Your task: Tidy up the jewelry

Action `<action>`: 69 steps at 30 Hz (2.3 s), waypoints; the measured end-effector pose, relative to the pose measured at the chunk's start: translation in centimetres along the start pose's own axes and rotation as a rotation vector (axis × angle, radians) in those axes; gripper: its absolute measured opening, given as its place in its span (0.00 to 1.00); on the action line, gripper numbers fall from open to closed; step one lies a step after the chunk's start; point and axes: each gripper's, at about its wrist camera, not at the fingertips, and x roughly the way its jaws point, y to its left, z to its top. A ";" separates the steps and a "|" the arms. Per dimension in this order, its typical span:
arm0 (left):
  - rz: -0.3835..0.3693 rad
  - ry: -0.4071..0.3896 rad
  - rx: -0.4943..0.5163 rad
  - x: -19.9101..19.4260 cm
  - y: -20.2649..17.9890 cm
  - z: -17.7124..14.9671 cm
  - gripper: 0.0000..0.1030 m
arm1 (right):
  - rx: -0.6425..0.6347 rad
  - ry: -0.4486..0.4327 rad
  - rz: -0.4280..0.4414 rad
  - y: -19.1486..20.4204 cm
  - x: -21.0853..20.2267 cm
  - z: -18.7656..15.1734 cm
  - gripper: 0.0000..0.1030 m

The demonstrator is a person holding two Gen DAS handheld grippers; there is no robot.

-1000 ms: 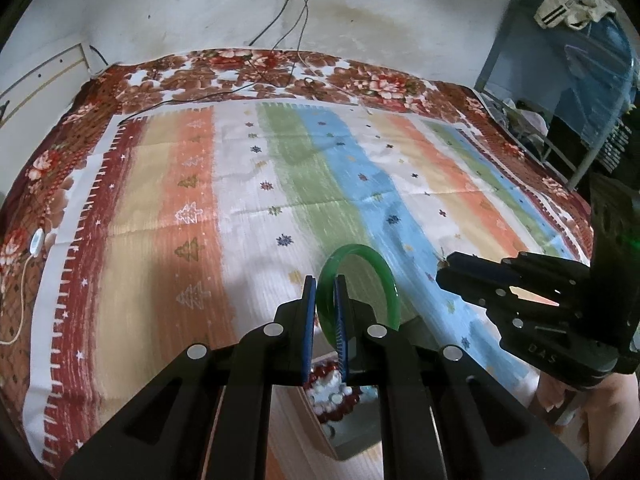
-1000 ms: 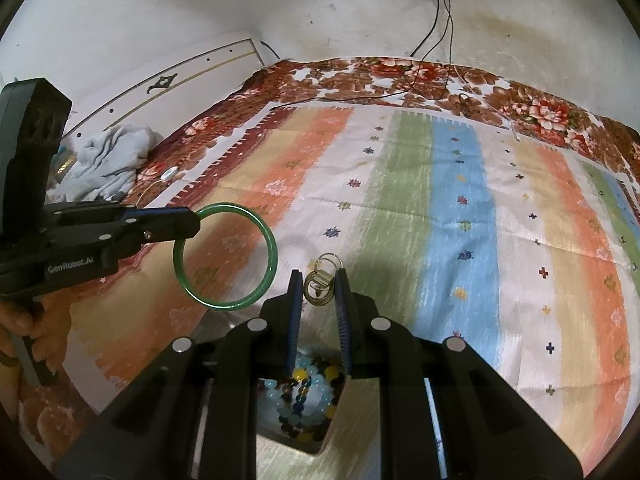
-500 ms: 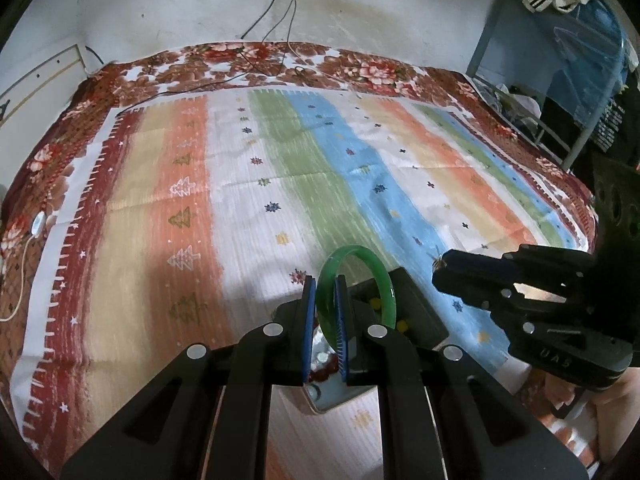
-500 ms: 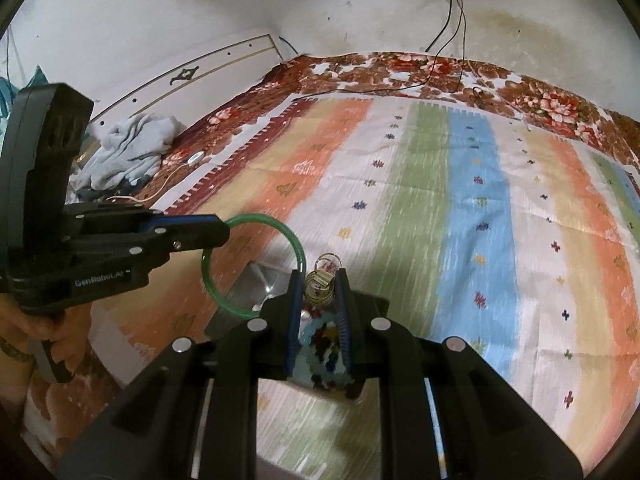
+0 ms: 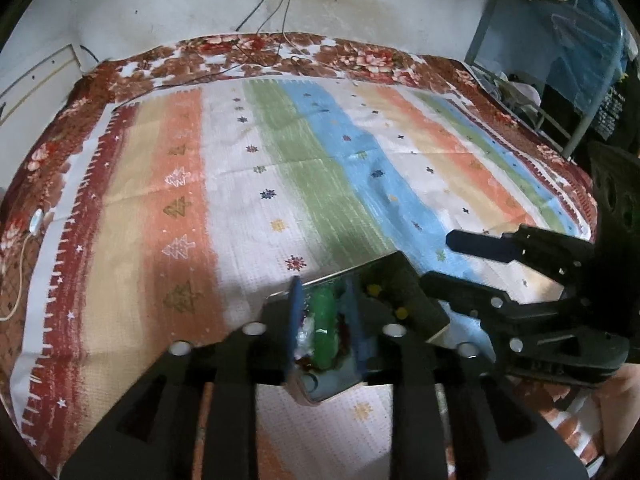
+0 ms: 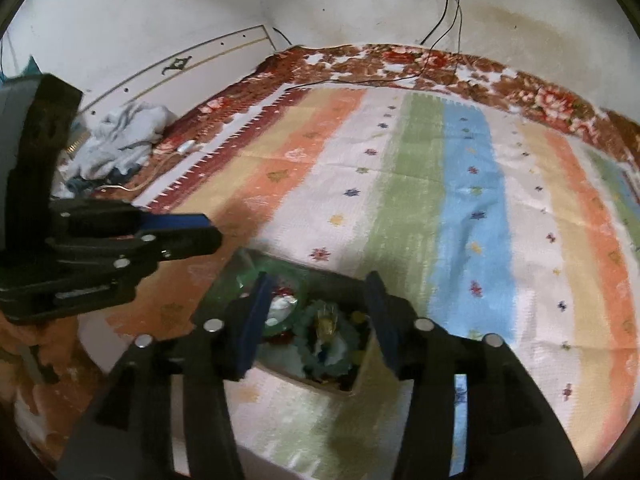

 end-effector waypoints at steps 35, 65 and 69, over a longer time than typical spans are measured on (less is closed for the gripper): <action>0.153 -0.103 0.098 -3.3 -1.6 -3.9 0.94 | 0.024 -0.127 -0.033 -1.8 -5.1 -3.5 0.95; 0.157 -0.176 0.090 -3.9 -2.9 -4.5 0.94 | -0.008 -0.099 -0.015 -1.0 -4.1 -4.5 0.95; 0.144 -0.179 0.060 -3.9 -2.6 -4.5 0.94 | -0.012 -0.101 -0.015 -0.9 -4.2 -4.5 0.95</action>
